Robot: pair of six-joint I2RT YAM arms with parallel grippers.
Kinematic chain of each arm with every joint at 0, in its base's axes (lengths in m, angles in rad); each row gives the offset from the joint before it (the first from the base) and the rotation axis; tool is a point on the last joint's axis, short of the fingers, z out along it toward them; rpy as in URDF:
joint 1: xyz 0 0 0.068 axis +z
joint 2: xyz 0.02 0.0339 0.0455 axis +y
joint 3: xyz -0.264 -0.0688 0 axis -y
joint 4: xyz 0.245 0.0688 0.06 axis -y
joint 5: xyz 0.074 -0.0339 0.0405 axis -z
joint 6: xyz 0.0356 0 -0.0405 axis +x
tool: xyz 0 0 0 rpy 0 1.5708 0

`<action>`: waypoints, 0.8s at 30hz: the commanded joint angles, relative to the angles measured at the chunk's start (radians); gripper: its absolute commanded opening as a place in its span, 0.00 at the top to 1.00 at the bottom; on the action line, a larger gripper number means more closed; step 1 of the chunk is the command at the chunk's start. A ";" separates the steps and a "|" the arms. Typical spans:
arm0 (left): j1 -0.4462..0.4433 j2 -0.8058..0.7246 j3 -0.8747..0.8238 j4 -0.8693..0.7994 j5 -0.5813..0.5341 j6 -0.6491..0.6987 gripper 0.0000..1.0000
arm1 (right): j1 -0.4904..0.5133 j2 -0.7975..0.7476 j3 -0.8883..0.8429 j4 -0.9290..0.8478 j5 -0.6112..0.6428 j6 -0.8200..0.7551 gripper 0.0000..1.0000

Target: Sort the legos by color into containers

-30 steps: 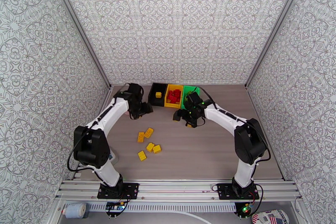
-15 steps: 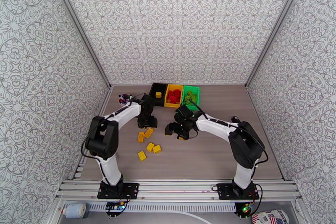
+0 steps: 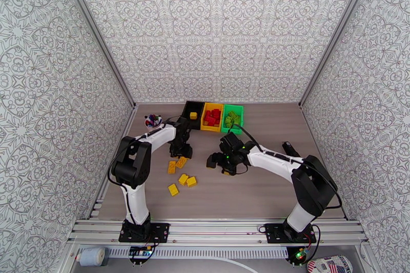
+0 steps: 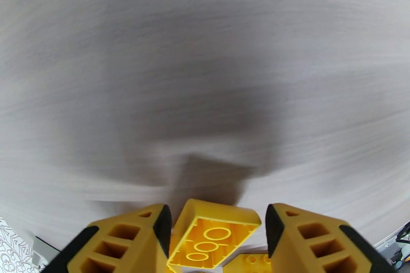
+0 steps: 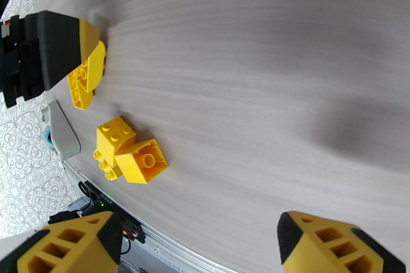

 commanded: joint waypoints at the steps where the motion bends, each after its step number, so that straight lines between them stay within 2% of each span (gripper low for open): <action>1: -0.012 0.007 -0.029 -0.016 -0.043 0.013 0.47 | 0.002 -0.011 -0.001 0.022 0.021 0.016 0.16; 10: -0.028 0.003 -0.060 -0.014 -0.056 -0.010 0.52 | 0.002 0.030 0.041 0.015 0.004 0.001 0.16; 15: -0.031 -0.014 -0.060 -0.019 -0.043 -0.033 0.61 | 0.002 0.043 0.054 0.008 -0.004 -0.007 0.17; 21: -0.013 -0.065 -0.045 -0.004 0.044 -0.088 0.65 | 0.001 0.058 0.082 0.000 -0.014 -0.021 0.17; 24: 0.011 -0.090 -0.034 0.030 0.130 -0.128 0.66 | 0.001 0.083 0.123 0.000 -0.029 -0.027 0.17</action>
